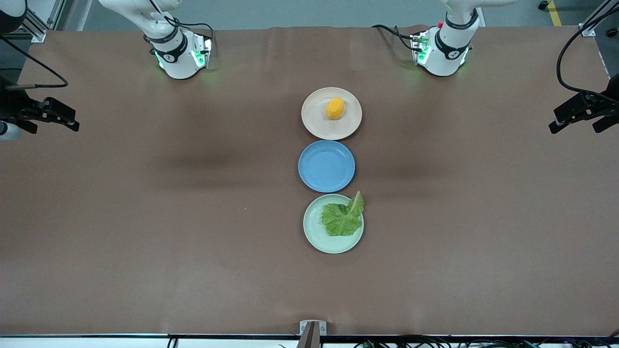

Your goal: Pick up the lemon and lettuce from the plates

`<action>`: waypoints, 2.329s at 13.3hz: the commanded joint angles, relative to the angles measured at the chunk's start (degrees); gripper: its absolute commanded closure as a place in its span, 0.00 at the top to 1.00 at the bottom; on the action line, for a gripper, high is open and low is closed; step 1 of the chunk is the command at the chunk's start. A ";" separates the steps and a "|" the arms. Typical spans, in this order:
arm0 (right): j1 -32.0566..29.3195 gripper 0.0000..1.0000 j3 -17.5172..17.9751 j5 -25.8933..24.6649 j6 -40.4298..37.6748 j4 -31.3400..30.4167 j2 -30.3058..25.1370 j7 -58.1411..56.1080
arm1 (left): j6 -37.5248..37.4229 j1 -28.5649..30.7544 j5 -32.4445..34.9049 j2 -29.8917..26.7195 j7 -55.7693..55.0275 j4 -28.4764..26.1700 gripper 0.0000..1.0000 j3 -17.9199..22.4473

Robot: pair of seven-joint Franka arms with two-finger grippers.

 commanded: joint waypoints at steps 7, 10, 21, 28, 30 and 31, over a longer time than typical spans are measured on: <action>-0.14 1.00 0.84 0.52 -0.01 -0.52 -0.65 -0.80 | -1.03 -1.77 -0.14 6.09 -5.51 0.86 1.00 -6.00; -0.23 1.00 0.66 1.30 -0.01 -0.69 -0.74 -0.71 | -0.06 -2.12 0.12 10.39 -12.01 1.21 1.00 -11.54; -0.14 1.00 0.66 2.98 0.86 3.08 2.49 -0.71 | 20.24 -19.42 2.40 31.74 -47.87 8.92 1.00 -13.23; 4.68 1.00 1.19 5.17 4.38 3.89 12.01 9.85 | 34.11 -24.87 11.98 43.18 -58.71 11.67 1.00 -13.05; 8.19 1.00 2.06 6.67 5.00 1.77 11.57 18.41 | 36.58 -25.58 12.42 45.29 -58.80 11.67 1.00 -12.88; 11.69 1.00 2.07 6.76 5.18 0.64 11.05 24.54 | 36.85 -25.67 13.38 46.00 -58.71 11.58 0.99 -12.88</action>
